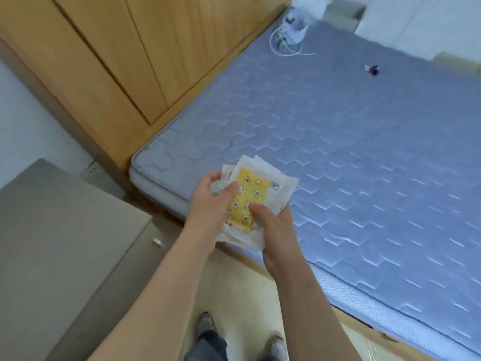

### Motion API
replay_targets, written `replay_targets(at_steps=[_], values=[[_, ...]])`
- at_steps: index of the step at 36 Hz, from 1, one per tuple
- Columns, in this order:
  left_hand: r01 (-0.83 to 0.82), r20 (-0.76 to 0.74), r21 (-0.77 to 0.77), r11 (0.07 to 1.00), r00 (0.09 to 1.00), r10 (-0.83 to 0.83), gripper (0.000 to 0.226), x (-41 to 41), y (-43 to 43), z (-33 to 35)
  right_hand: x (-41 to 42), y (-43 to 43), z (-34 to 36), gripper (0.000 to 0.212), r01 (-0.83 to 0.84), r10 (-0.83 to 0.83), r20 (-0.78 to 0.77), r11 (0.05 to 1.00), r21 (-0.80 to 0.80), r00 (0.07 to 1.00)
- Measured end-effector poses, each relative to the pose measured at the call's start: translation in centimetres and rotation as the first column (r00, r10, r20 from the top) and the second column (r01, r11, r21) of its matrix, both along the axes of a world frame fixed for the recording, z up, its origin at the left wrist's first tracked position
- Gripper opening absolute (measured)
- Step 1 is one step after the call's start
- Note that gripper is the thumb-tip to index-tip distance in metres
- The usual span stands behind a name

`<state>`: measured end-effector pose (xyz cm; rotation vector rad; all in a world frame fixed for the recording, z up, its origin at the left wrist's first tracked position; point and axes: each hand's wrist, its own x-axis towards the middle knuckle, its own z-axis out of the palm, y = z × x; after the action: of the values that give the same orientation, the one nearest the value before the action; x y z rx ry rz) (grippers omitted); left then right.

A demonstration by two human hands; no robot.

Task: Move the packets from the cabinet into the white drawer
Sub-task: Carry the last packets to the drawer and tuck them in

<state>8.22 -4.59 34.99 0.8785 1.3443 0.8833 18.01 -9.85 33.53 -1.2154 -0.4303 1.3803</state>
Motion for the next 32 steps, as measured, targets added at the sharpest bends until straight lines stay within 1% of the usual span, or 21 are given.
replay_targets(at_steps=[4, 7, 8, 11, 13, 17, 21, 23, 25, 27, 30, 32], values=[[0.167, 0.04, 0.098, 0.981, 0.984, -0.172, 0.018, 7.6, -3.1, 4.0, 6.3, -4.7, 4.1, 0.032, 0.201, -0.208, 0.087, 0.976, 0.086, 0.974], [0.311, 0.068, 0.167, 0.936, 0.943, -0.326, 0.015, 13.9, -7.3, 6.7, 11.2, -10.1, 6.8, 0.05, 0.424, -0.435, 0.123, 0.899, 0.106, 0.892], [0.364, 0.069, 0.186, 0.913, 0.922, -0.382, 0.015, 16.0, -9.0, 7.5, 12.9, -12.1, 7.6, 0.052, 0.487, -0.498, 0.126, 0.866, 0.11, 0.858], [0.527, 0.047, 0.24, 0.815, 0.832, -0.552, 0.02, 22.2, -15.0, 9.5, 17.9, -19.3, 9.6, 0.041, 0.628, -0.643, 0.127, 0.766, 0.137, 0.755], [0.6, 0.068, 0.263, 0.755, 0.769, -0.635, 0.015, 26.1, -19.5, 10.7, 21.0, -24.3, 10.8, 0.034, 0.7, -0.717, 0.125, 0.697, 0.159, 0.686], [0.69, 0.12, 0.284, 0.666, 0.663, -0.739, 0.013, 33.3, -28.4, 12.8, 26.5, -33.5, 13.0, 0.03, 0.8, -0.823, 0.16, 0.568, 0.192, 0.546], [0.776, 0.185, 0.288, 0.561, 0.53, -0.828, 0.014, 39.4, -36.7, 14.4, 31.0, -41.9, 14.8, 0.028, 0.886, -0.908, 0.163, 0.415, 0.208, 0.387], [0.814, 0.209, 0.286, 0.506, 0.462, -0.862, 0.018, 42.0, -40.4, 14.9, 32.9, -45.8, 15.3, 0.026, 0.921, -0.942, 0.149, 0.328, 0.208, 0.302], [0.852, 0.232, 0.278, 0.444, 0.389, -0.892, 0.028, 44.3, -43.8, 15.1, 34.4, -49.1, 15.4, 0.024, 0.951, -0.97, 0.136, 0.229, 0.209, 0.203], [0.892, 0.257, 0.264, 0.367, 0.302, -0.918, 0.032, 46.5, -46.9, 15.3, 35.9, -52.0, 15.4, 0.024, 0.969, -0.986, 0.126, 0.132, 0.211, 0.107], [0.941, 0.25, 0.246, 0.233, 0.171, -0.953, 0.025, 49.7, -51.0, 15.1, 38.2, -55.6, 15.3, 0.024, 0.98, -0.994, 0.107, 0.005, 0.201, -0.016], [0.955, 0.232, 0.236, 0.18, 0.124, -0.965, 0.022, 52.1, -53.1, 14.7, 39.9, -57.5, 15.3, 0.025, 0.981, -0.992, 0.103, -0.059, 0.185, -0.079]])
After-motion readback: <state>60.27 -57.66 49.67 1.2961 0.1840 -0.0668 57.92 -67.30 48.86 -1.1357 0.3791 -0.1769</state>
